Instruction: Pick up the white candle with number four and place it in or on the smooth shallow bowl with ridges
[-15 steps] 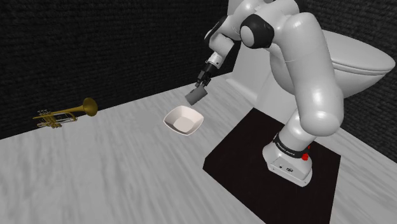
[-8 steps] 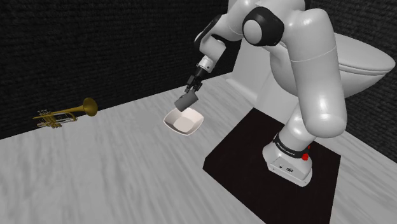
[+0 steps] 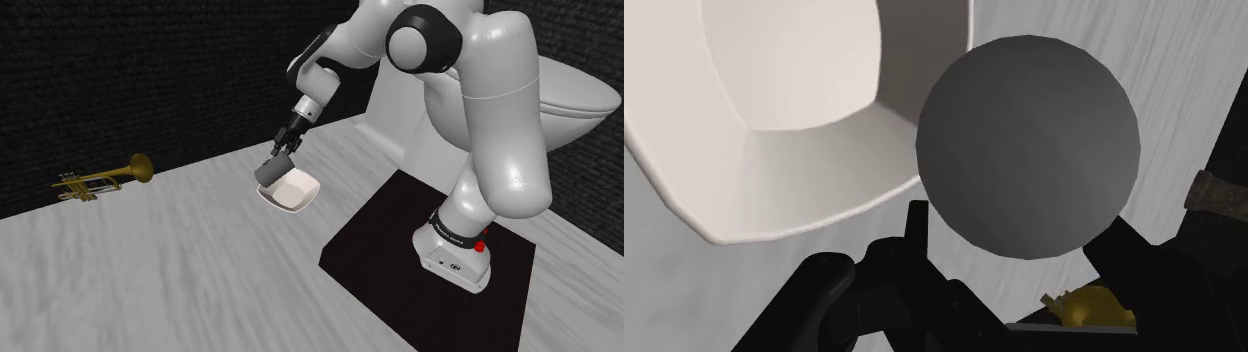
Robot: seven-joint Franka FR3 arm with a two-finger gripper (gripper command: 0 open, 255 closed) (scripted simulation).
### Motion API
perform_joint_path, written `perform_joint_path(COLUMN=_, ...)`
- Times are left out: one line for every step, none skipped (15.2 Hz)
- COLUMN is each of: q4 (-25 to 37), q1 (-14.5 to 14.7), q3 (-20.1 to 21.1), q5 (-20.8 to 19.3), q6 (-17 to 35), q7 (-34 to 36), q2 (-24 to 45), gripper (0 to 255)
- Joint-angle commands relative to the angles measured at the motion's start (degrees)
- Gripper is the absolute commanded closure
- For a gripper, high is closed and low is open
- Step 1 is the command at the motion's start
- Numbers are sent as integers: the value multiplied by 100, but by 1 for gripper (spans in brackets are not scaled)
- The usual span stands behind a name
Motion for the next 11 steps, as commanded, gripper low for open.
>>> perform_joint_path(q4=19, q1=2, q3=54, q5=93, q6=57, q7=-57, q2=100, gripper=255)
perform_joint_path(q4=42, q1=-16, q3=78, q5=134, q6=68, q7=-100, q2=166, gripper=255)
perform_joint_path(q4=65, q1=-34, q3=101, q5=174, q6=80, q7=-142, q2=233, gripper=255)
perform_joint_path(q4=90, q1=-52, q3=124, q5=213, q6=91, q7=-184, q2=300, gripper=255)
perform_joint_path(q4=115, q1=-69, q3=147, q5=253, q6=103, q7=-225, q2=368, gripper=255)
perform_joint_path(q4=142, q1=-87, q3=171, q5=292, q6=114, q7=-266, q2=435, gripper=255)
perform_joint_path(q4=169, q1=-105, q3=194, q5=330, q6=125, q7=-306, q2=503, gripper=255)
perform_joint_path(q4=198, q1=-124, q3=217, q5=368, q6=136, q7=-345, q2=572, gripper=255)
perform_joint_path(q4=228, q1=-142, q3=241, q5=406, q6=147, q7=-384, q2=640, gripper=255)
perform_joint_path(q4=258, q1=-160, q3=264, q5=443, q6=158, q7=-422, q2=709, gripper=255)
perform_joint_path(q4=248, q1=-148, q3=239, q5=399, q6=138, q7=-373, q2=650, gripper=255)
